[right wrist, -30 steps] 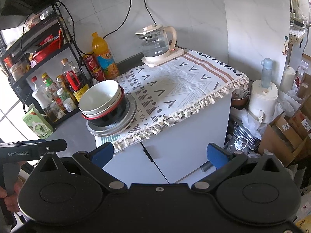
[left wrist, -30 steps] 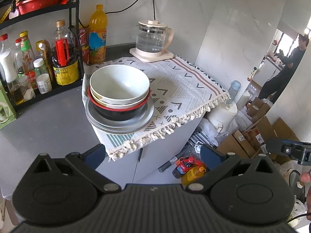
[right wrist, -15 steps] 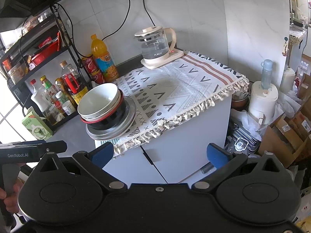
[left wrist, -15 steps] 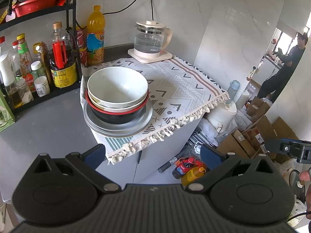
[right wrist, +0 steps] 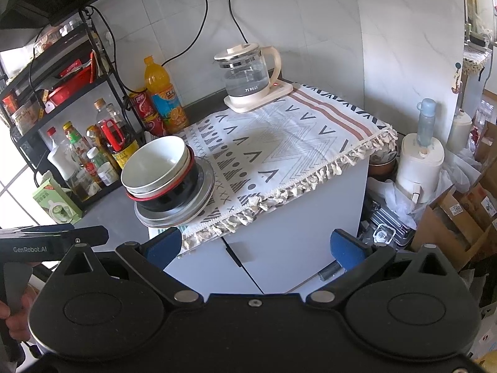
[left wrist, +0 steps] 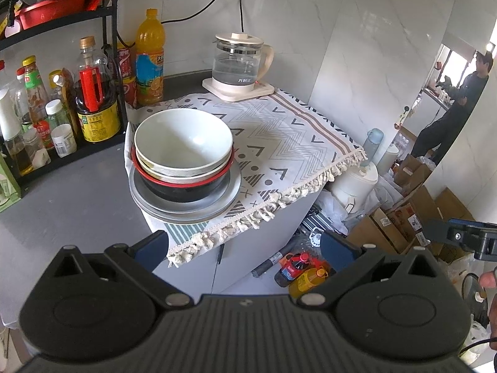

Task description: Organize plates and bowls

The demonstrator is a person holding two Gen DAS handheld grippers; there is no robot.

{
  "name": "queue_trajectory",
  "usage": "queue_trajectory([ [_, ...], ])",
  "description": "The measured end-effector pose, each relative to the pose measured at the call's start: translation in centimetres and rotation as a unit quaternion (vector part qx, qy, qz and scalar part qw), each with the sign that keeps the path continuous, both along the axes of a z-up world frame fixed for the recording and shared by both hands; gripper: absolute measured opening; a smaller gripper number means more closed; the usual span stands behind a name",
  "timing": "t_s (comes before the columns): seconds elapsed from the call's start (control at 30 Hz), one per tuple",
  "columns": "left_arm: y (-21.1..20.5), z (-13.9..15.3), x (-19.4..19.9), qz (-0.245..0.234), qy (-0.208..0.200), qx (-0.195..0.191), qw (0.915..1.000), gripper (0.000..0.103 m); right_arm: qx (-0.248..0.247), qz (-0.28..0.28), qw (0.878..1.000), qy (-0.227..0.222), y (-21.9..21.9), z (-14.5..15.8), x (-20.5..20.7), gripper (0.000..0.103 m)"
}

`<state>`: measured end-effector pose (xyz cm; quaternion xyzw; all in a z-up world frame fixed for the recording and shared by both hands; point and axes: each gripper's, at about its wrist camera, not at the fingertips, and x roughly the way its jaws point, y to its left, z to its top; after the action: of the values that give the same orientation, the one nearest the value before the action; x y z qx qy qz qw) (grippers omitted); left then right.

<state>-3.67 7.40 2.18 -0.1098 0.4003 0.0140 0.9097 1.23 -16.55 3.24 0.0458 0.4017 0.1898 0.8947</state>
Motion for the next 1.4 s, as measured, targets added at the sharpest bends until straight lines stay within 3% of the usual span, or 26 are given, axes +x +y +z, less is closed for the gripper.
queue_trajectory([
  [1.4, 0.14, -0.54, 0.63, 0.001, 0.010, 0.008, 0.9999, 0.103, -0.017, 0.015, 1.000, -0.007, 0.20, -0.29, 0.62, 0.103],
])
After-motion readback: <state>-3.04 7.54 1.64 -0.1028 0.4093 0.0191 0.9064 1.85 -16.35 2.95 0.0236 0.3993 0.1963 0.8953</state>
